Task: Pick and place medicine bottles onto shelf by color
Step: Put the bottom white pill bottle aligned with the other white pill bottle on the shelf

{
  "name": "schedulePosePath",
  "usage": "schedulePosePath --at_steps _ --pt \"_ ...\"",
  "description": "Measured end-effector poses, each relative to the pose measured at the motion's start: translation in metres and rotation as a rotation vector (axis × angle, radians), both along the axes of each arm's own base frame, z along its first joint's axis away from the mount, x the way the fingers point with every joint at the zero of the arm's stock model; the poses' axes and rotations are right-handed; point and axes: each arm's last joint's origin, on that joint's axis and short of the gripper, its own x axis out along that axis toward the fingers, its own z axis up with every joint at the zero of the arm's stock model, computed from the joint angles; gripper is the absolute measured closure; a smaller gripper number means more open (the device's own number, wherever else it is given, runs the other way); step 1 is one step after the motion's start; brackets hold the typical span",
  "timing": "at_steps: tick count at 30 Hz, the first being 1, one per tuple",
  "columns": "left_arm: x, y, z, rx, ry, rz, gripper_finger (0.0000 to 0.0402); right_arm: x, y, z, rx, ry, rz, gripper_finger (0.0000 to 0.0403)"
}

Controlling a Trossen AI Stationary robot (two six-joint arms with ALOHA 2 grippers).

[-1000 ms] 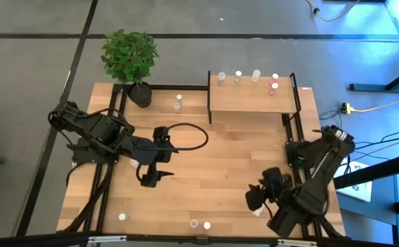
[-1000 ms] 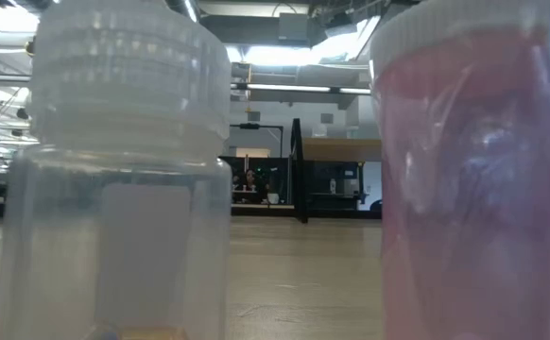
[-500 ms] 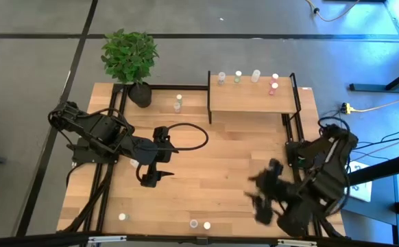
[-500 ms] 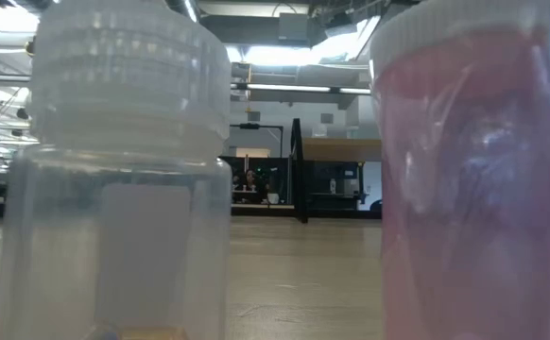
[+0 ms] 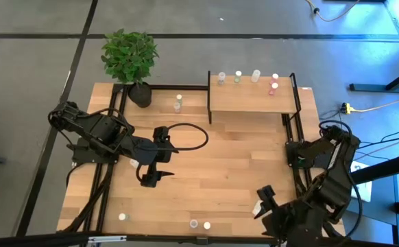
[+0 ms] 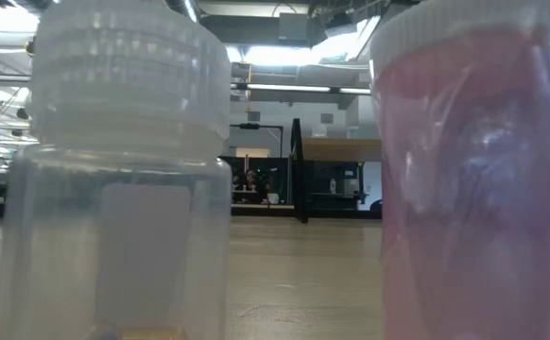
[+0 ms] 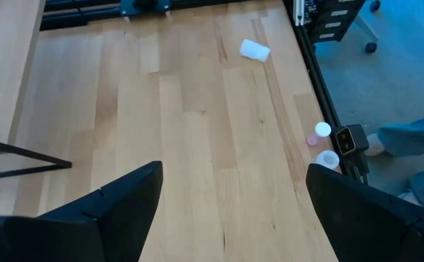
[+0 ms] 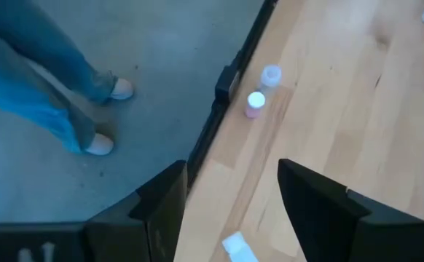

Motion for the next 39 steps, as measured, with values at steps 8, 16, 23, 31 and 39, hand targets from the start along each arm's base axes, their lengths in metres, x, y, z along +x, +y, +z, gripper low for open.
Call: schedulePosePath --at_steps 8,16,23,31,39 --pt "0.0 0.0 0.0 0.0 0.0 0.001 0.0067 -0.002 -0.001 -0.013 -0.19 0.052 0.205 0.0185" --pt "0.0 0.0 0.0 0.0 0.0 0.001 0.0067 0.007 0.02 -0.066 -0.273 0.128 0.523 0.0185" --pt "0.0 0.0 0.0 0.0 0.0 0.0 0.0067 0.011 0.024 -0.118 -0.37 0.215 0.625 0.0185" --pt "0.0 0.0 0.0 0.0 0.0 0.001 0.0067 0.019 0.02 -0.17 -0.417 0.291 0.606 0.0185" --pt "0.0 0.0 0.0 0.0 0.0 0.0 0.0067 0.015 0.007 -0.215 -0.448 0.358 0.598 0.0185"
